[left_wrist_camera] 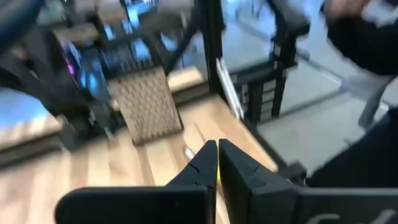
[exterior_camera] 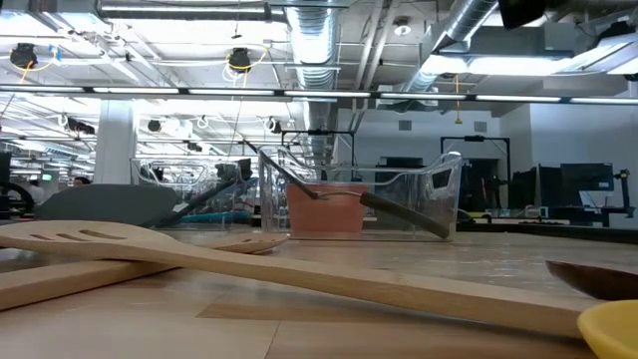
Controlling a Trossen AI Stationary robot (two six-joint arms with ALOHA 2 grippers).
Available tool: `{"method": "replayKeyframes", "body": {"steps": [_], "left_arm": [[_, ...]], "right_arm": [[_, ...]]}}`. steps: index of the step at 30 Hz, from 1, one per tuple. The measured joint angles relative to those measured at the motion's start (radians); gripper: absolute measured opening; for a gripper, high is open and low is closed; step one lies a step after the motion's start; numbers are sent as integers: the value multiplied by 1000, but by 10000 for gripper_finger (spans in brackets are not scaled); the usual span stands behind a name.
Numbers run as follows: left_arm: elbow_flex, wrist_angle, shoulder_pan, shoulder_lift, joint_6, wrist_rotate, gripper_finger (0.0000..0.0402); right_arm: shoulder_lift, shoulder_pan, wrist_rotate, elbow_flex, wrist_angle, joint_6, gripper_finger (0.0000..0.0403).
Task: Pick & Place Kitchen Items
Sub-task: Put the bottom light brown slotted spatula into the top transparent bin
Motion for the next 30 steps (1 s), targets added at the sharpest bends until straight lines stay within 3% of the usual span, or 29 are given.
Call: {"method": "replayKeyframes", "body": {"steps": [7,13,22,30], "left_arm": [[233,-142,-21,201,-63,3,3],[375,-296,-24,283,-125,15,3],[380,-673,-44,287,-153,15,3],[276,-704,-74,266,-161,33,3]], "right_arm": [[1,1,0,0,-44,9,0],[1,1,-2,0,-54,54,0],[3,1,-2,0,-66,105,0],[3,1,-2,0,-85,114,0]]}}
